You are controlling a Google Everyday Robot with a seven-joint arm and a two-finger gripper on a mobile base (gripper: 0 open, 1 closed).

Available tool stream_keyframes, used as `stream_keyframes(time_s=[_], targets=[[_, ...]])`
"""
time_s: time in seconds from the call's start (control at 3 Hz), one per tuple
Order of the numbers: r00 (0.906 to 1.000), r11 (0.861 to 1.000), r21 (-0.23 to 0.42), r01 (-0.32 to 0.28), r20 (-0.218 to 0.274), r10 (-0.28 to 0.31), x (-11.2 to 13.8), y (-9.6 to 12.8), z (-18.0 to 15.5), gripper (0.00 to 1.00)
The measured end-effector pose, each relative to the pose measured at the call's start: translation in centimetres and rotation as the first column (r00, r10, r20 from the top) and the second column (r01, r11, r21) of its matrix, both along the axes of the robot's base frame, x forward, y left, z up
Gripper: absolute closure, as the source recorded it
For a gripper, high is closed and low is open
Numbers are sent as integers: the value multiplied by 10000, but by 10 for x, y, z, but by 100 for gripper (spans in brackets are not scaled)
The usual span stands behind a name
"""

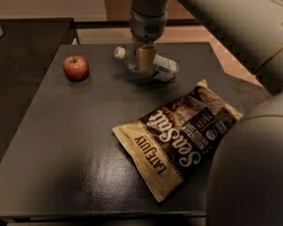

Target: Knock blue plastic bottle over

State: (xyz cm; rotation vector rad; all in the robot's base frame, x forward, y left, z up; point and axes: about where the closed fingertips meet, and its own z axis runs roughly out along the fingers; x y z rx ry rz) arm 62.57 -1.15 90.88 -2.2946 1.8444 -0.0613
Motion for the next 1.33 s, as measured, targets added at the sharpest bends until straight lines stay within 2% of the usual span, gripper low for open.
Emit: stream_keyframes(time_s=[0.33, 0.67, 1.0, 1.33], targets=[[9968, 9941, -756, -781, 115, 792, -3, 10, -15, 38], [9897, 9818, -1295, -1387, 164, 1420, -5, 16, -29, 14], [9827, 9706, -1603, -1796, 171, 1847, -6, 21, -39, 0], [9827, 9706, -1603, -1796, 172, 1847, -6, 21, -39, 0]])
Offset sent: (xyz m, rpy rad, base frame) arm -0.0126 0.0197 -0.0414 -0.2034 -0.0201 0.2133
